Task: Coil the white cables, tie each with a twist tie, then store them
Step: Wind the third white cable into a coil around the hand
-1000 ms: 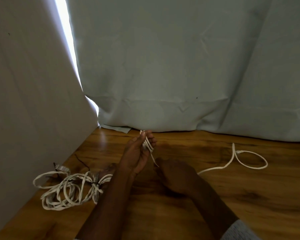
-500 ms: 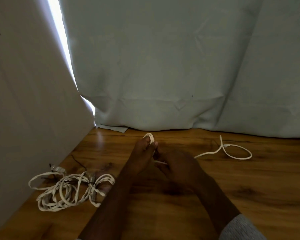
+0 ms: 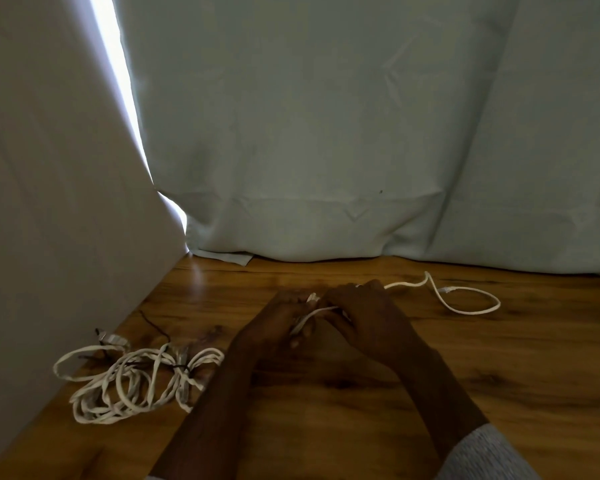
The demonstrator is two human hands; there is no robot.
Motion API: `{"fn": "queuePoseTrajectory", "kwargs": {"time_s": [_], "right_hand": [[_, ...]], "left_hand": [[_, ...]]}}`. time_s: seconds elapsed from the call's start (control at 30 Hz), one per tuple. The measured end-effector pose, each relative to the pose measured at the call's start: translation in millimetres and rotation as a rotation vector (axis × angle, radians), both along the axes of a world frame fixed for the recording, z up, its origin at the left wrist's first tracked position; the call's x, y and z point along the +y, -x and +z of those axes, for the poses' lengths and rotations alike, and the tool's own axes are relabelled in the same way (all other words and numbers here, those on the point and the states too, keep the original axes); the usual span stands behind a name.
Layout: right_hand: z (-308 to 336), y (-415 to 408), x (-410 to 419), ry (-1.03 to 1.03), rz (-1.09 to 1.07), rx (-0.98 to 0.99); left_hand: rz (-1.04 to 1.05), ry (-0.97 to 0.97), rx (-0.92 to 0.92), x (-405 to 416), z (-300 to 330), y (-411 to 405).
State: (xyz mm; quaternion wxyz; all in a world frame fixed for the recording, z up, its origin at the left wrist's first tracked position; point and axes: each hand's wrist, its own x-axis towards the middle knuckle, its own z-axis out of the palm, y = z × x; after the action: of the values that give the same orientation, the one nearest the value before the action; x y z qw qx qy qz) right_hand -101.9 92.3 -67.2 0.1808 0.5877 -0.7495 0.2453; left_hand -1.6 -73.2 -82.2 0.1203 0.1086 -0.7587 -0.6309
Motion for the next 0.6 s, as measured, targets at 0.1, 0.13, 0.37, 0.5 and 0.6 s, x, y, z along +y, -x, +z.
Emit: {"fn": "queuePoseTrajectory", "kwargs": {"time_s": [0.1,0.13,0.37,0.5,0.6], "right_hand": [[-3,6,1,0.055,-0.024,0.002],[-4,7,2,0.061,-0.029,0.000],[-7,12,2,0.050,-0.048,-0.063],[-6,13,4,0.064,-0.092,-0.108],[-4,15,6,0.084,-0.134,-0.153]], "left_hand": [[-0.074,-0.124,-0.014,0,0,-1],[-0.111,-0.150,-0.022,0,0,-2],[-0.278,-0.468,-0.021,0,9,-13],[-0.354,-0.588,0.089,0,9,-16],[-0.477,-0.765,0.211,-3,7,-15]]}}
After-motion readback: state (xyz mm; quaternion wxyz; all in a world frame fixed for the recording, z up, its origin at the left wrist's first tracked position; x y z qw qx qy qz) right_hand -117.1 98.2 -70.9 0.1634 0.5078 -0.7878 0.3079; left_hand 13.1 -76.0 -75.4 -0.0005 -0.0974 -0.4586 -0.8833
